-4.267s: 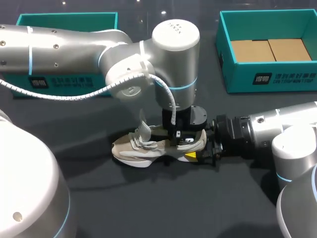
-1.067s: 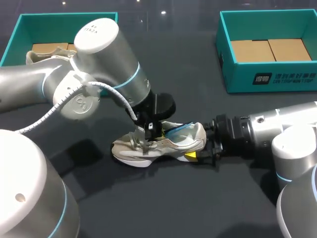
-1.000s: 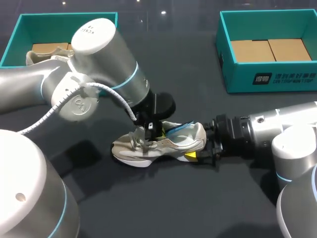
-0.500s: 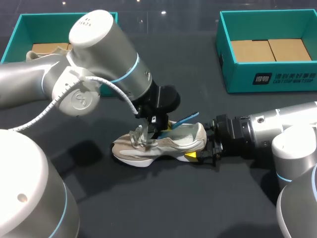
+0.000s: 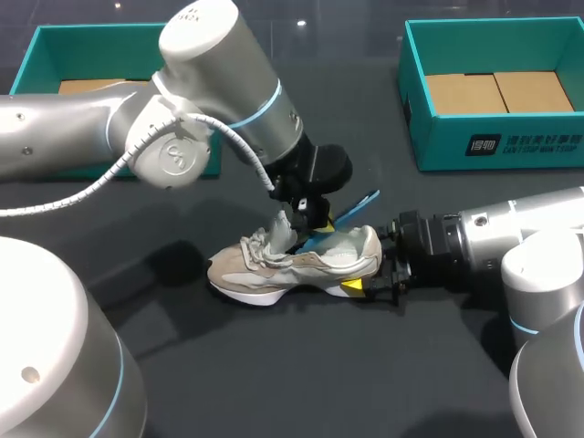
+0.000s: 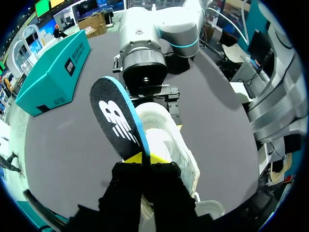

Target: Take the shoe out of the shoebox, open the shoe tongue, remove and reinsert the insole, then place the shoe into the shoebox

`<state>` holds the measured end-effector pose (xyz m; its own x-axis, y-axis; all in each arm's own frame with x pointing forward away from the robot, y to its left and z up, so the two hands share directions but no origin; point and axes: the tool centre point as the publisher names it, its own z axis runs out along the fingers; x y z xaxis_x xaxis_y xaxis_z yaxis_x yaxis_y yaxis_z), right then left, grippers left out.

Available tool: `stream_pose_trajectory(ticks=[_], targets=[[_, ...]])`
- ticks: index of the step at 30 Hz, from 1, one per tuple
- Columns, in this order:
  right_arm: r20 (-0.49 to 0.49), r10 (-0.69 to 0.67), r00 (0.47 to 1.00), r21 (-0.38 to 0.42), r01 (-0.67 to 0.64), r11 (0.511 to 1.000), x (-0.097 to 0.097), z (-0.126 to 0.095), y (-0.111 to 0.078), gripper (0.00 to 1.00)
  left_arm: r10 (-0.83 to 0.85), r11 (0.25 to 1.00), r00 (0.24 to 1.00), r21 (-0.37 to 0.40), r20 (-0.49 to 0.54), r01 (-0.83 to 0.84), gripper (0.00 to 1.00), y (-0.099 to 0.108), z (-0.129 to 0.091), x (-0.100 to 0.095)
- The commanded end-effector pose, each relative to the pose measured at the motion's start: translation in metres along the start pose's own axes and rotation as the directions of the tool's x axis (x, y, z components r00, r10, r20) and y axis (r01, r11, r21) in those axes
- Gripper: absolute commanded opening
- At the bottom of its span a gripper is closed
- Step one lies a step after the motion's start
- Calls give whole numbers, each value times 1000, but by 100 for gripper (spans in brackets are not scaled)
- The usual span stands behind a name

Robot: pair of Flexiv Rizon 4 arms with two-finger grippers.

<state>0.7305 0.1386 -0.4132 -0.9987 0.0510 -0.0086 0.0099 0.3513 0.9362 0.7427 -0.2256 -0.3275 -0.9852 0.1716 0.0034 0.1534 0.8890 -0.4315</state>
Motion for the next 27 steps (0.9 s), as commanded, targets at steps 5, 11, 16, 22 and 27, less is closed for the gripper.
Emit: stream_pose_trajectory(ticks=[5,11,16,22,27], targets=[[0,-1,1000,4,1,1000,3,1,2,0,12,1000,1000,11,22,-12,45,-3,-3,14],[0,-1,1000,4,1,1000,3,1,2,0,-45,999,991,29,127,42,67,-2,-14,33],[0,-1,1000,4,1,1000,3,1,2,0,-86,996,977,47,194,79,69,-9,-17,39],[0,-1,1000,4,1,1000,3,1,2,0,-98,994,968,73,229,84,97,-17,-13,41],[0,-1,1000,4,1,1000,3,1,2,0,-170,984,952,92,254,151,100,-18,-17,39]])
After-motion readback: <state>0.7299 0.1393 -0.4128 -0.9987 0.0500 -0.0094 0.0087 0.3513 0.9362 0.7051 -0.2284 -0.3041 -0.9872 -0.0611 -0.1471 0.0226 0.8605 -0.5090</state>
